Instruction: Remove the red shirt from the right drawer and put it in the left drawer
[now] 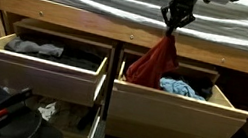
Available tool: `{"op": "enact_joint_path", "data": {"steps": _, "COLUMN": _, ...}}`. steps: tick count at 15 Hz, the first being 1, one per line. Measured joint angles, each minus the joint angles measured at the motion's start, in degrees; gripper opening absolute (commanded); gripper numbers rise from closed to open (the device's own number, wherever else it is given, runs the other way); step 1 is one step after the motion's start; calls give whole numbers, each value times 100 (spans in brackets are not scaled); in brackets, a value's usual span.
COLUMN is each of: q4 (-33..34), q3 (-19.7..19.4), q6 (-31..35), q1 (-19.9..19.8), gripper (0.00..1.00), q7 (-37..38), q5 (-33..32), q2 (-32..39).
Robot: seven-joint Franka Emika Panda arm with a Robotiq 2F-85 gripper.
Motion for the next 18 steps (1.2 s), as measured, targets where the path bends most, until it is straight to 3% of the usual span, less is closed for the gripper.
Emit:
{"op": "enact_joint_path", "data": {"steps": 3, "q4": -471, "q3": 17, "q6": 248, "q1": -2, "gripper": 0, "q7": -829, "q5": 946, "q2": -457}}
{"op": "enact_joint_path", "data": {"steps": 9, "q4": -945, "q3": -126, "q6": 943, "q1": 17, "gripper": 0, "q7": -1789, "q5": 2053, "q2": -693}}
{"op": "enact_joint_path", "data": {"steps": 12, "q4": -1187, "q3": -547, "q6": 1527, "q1": 262, "gripper": 0, "q7": -1200, "q5": 1741, "q2": -708}}
{"op": "enact_joint_path", "data": {"steps": 15, "q4": -1315, "q3": -732, "q6": 1609, "q1": 180, "gripper": 0, "q7": -915, "q5": 2260, "q2": -885}}
{"op": "enact_joint_path", "data": {"steps": 18, "q4": -1259, "q3": -1474, "q6": 1245, "q1": 126, "gripper": 0, "q7": 36, "q5": 1506, "q2": -1263}}
